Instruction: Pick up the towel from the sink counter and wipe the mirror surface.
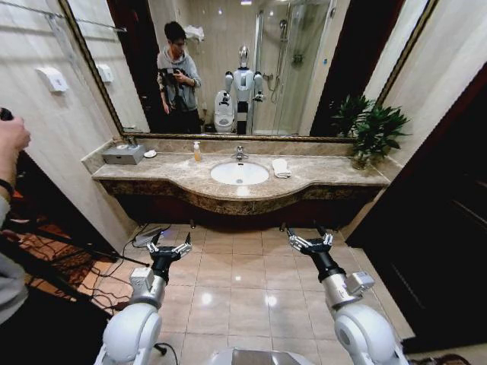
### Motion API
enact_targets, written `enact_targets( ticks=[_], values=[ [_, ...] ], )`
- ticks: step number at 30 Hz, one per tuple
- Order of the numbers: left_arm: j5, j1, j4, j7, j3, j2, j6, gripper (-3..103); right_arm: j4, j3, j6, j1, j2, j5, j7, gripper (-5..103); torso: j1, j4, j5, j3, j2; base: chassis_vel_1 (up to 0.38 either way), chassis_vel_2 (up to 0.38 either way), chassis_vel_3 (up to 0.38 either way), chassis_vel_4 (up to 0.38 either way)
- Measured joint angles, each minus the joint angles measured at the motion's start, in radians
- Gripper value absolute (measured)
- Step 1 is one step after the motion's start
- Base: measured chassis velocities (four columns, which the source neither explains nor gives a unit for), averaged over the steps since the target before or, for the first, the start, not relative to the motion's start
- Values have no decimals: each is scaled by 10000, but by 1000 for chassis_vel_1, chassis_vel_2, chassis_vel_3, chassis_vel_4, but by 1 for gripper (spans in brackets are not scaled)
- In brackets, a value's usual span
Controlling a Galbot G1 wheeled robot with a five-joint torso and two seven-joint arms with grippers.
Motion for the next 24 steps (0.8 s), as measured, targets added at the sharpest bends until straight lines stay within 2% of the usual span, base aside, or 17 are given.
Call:
enact_targets(
  ticks=[8, 24],
  values=[
    [0, 0, 0, 0, 0, 0, 0, 100, 0, 0, 0, 0, 0, 0, 0, 100, 114, 0, 0, 127, 238, 0, 0, 0, 0],
    [-1, 0, -1, 0, 0, 0, 0, 100, 1, 0, 0, 0, 0, 0, 0, 100, 132, 0, 0, 152, 280, 0, 0, 0, 0]
  ],
)
